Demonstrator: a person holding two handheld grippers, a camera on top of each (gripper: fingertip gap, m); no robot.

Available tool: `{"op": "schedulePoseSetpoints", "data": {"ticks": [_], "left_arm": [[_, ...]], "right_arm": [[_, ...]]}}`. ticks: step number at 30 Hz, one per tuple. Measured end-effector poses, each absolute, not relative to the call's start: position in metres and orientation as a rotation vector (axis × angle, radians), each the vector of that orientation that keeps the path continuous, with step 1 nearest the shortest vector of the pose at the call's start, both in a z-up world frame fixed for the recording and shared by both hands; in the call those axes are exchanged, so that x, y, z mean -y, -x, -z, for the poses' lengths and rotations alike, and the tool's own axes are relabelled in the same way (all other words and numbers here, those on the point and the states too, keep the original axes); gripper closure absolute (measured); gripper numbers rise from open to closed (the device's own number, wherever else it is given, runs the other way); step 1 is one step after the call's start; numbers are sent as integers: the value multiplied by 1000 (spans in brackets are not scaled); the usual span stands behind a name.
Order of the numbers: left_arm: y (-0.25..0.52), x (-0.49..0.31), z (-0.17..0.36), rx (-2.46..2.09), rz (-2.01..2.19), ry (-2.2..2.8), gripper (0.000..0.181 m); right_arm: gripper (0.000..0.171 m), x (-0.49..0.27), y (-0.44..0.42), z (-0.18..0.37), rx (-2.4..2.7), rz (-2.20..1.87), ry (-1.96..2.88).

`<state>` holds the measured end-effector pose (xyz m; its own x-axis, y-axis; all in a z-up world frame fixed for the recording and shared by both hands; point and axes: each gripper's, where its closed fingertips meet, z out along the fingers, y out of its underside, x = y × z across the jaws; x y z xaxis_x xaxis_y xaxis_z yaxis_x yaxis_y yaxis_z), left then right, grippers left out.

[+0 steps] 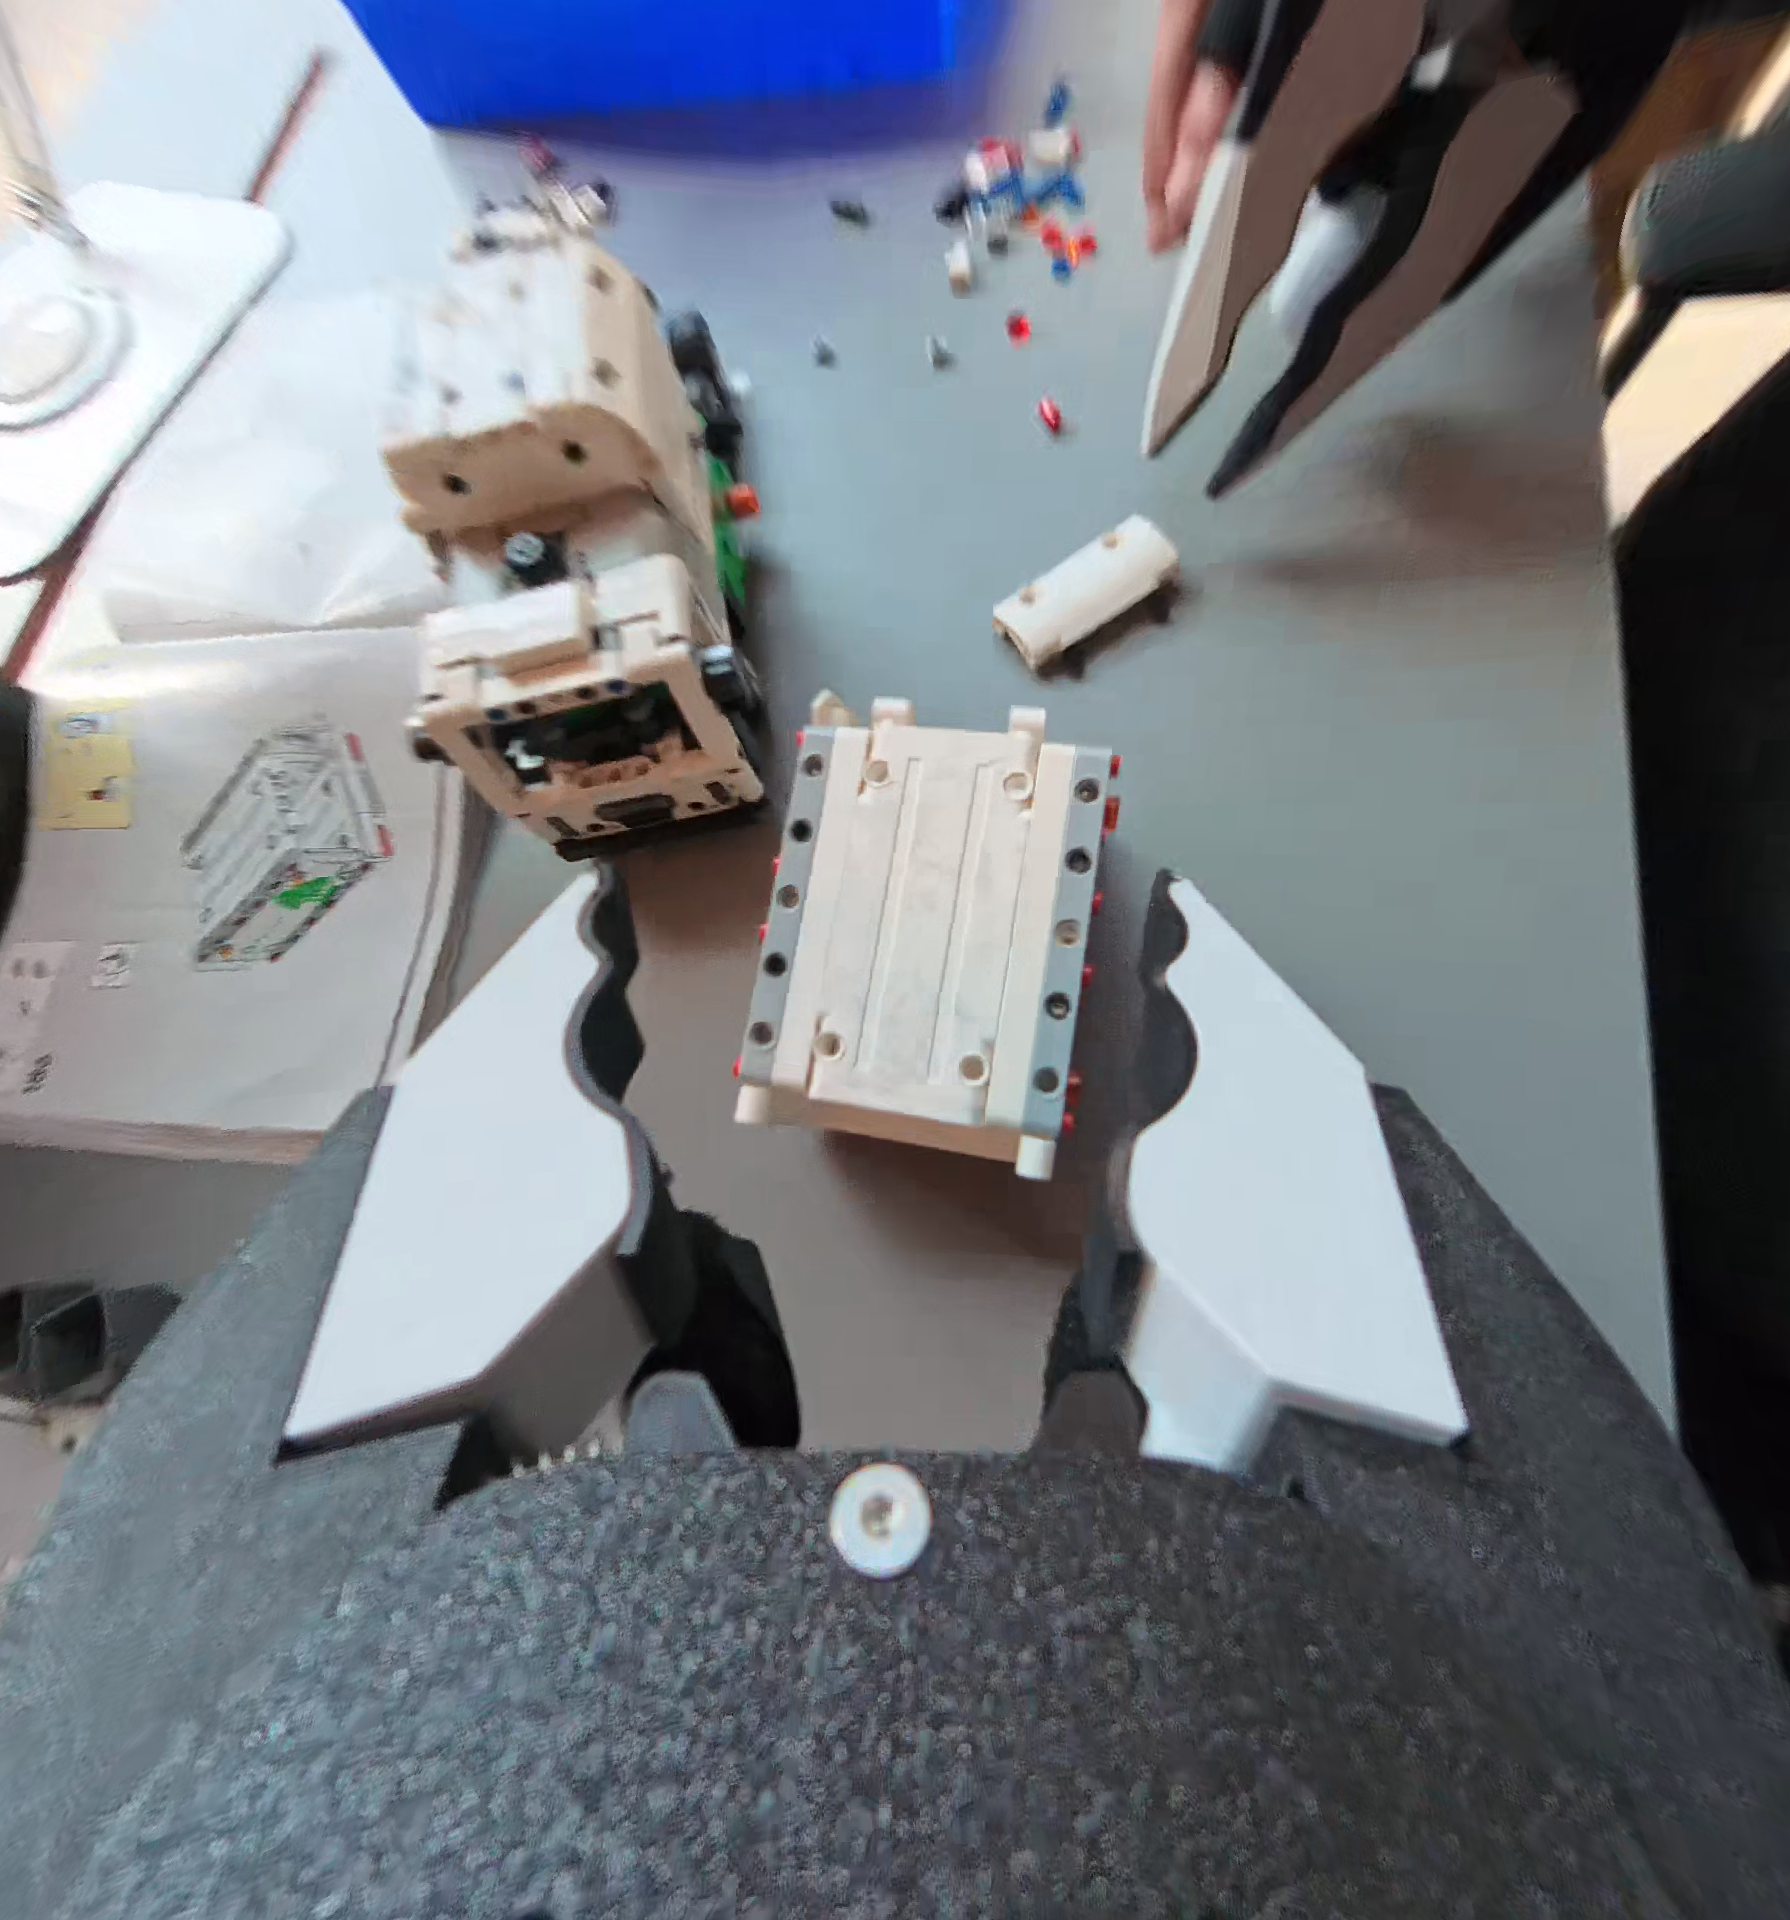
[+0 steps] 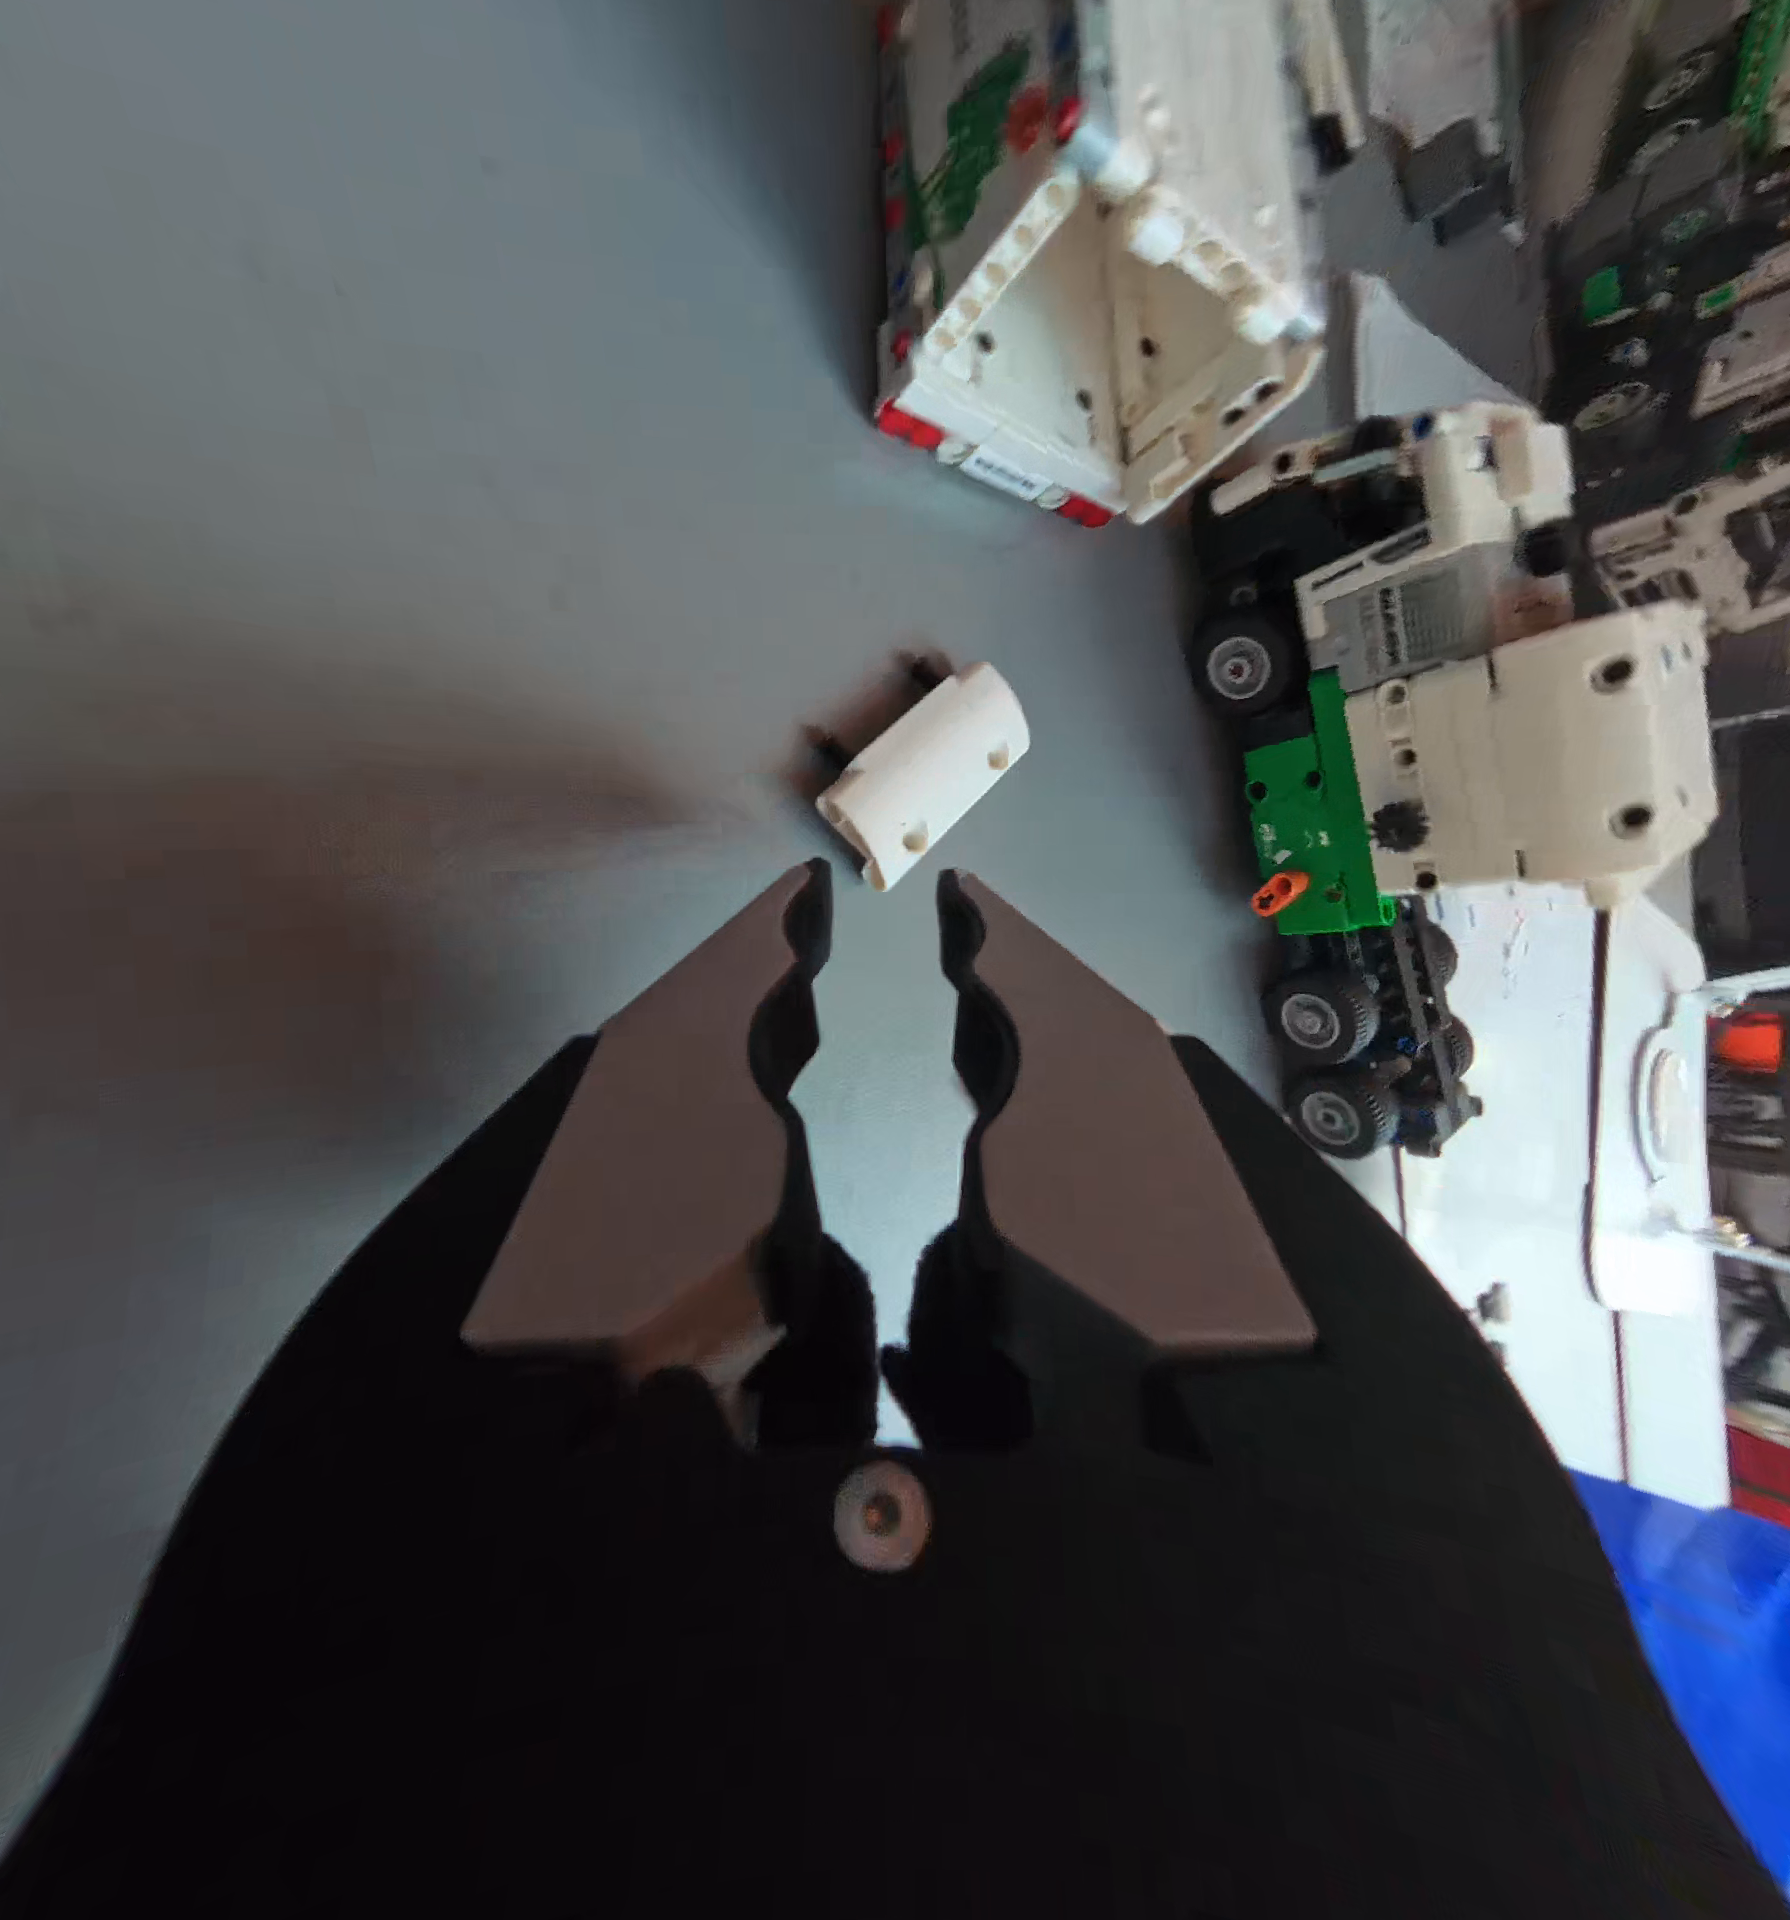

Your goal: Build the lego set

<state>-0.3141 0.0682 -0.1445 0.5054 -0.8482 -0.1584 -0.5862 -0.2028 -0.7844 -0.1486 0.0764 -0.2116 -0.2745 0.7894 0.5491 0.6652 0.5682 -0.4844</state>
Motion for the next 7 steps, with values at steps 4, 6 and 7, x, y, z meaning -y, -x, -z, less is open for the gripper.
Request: {"op": "schedulePoseSetpoints", "data": {"ticks": [4, 6, 7], "left_arm": [[375, -36, 91, -784, 402, 1811, 120], [410, -23, 104, -618, 323, 1902, 123], [423, -15, 119, -561, 300, 1969, 123]], "right_arm": [[153, -94, 148, 181, 1540, -583, 1488], [149, -103, 146, 168, 1291, -812, 1585], [149, -108, 144, 161, 1163, -915, 1620]]}}
